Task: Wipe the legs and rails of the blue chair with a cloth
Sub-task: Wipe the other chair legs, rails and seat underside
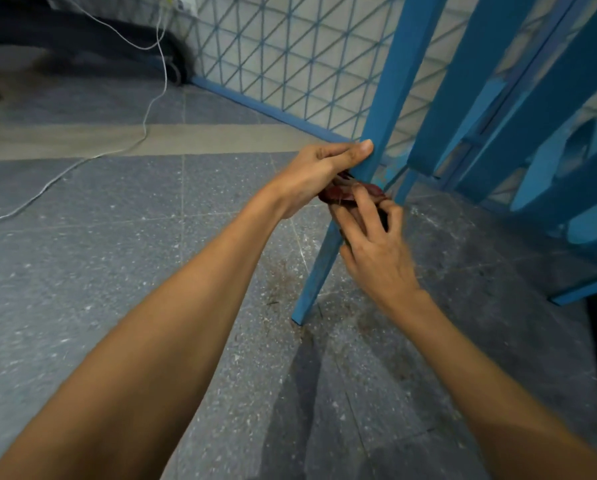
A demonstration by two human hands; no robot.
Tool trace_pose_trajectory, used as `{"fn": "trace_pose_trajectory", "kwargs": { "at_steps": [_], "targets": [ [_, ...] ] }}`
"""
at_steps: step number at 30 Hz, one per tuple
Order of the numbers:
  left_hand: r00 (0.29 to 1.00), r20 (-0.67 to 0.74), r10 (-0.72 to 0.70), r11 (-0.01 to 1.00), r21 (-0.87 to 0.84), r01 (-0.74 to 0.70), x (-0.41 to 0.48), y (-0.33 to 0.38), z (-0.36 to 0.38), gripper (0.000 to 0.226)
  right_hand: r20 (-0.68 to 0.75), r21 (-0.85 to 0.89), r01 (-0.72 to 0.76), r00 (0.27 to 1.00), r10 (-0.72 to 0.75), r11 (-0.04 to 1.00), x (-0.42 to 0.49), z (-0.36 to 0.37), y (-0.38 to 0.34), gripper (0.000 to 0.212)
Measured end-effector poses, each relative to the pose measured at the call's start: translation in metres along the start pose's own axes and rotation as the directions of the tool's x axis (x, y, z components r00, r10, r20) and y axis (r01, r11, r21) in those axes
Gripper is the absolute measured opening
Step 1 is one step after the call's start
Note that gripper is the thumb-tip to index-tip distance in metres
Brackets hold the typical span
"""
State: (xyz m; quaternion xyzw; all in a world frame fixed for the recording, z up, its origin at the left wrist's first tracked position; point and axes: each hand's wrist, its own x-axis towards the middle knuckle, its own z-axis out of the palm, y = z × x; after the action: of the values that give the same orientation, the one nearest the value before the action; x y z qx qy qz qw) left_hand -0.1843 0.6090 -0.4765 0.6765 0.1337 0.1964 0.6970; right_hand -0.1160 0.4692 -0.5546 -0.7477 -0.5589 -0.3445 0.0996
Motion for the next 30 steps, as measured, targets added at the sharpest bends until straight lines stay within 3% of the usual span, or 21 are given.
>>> {"fn": "trace_pose_trajectory", "kwargs": {
  "at_steps": [3,7,9,11,14,17,19,25,28,30],
  "targets": [
    [1.000,0.003,0.027,0.997,0.070,-0.027,-0.002,0.004,0.000,0.026,0.020,0.027,0.018,1.000,-0.018,0.999,-0.018,0.017,-0.010,0.047],
    [1.000,-0.002,0.026,0.988,0.151,-0.025,-0.004,0.009,0.000,0.027,0.233,0.022,0.165,0.958,-0.166,0.986,-0.050,0.037,-0.020,0.053],
    [1.000,0.008,0.029,0.987,0.155,-0.030,-0.004,0.009,-0.001,0.030,0.266,0.007,0.220,0.940,-0.214,0.975,-0.048,0.031,-0.009,0.050],
    [0.999,0.016,0.052,0.988,0.147,-0.053,-0.004,0.008,-0.001,0.031,0.243,-0.018,0.256,0.939,-0.245,0.966,-0.029,0.017,0.007,0.054],
    [0.997,0.029,0.078,0.988,0.135,-0.081,-0.002,0.008,-0.003,0.032,0.138,-0.211,0.263,0.962,-0.237,0.942,0.015,-0.010,0.025,0.050],
    [0.997,0.041,0.058,0.993,0.100,-0.062,-0.001,0.009,-0.005,0.033,0.141,-0.216,0.163,0.981,-0.134,0.963,0.028,-0.014,0.018,0.049],
    [0.999,0.031,0.041,0.994,0.099,-0.044,-0.002,0.008,-0.005,0.030,0.128,-0.191,0.164,0.982,-0.141,0.968,0.015,-0.001,0.006,0.047],
    [0.998,-0.002,-0.060,0.959,0.278,0.058,-0.008,-0.012,-0.018,0.031,0.420,-0.054,0.362,0.854,-0.308,0.931,-0.045,0.052,-0.027,0.050],
    [0.988,-0.035,-0.150,0.925,0.349,0.153,-0.011,-0.025,-0.030,0.044,0.368,-0.028,0.399,0.856,-0.362,0.916,-0.049,0.052,-0.018,0.041],
    [0.980,-0.058,-0.191,0.913,0.355,0.199,-0.014,-0.027,-0.035,0.048,0.283,-0.081,0.374,0.898,-0.338,0.924,-0.037,0.038,-0.002,0.049]
  ]
}}
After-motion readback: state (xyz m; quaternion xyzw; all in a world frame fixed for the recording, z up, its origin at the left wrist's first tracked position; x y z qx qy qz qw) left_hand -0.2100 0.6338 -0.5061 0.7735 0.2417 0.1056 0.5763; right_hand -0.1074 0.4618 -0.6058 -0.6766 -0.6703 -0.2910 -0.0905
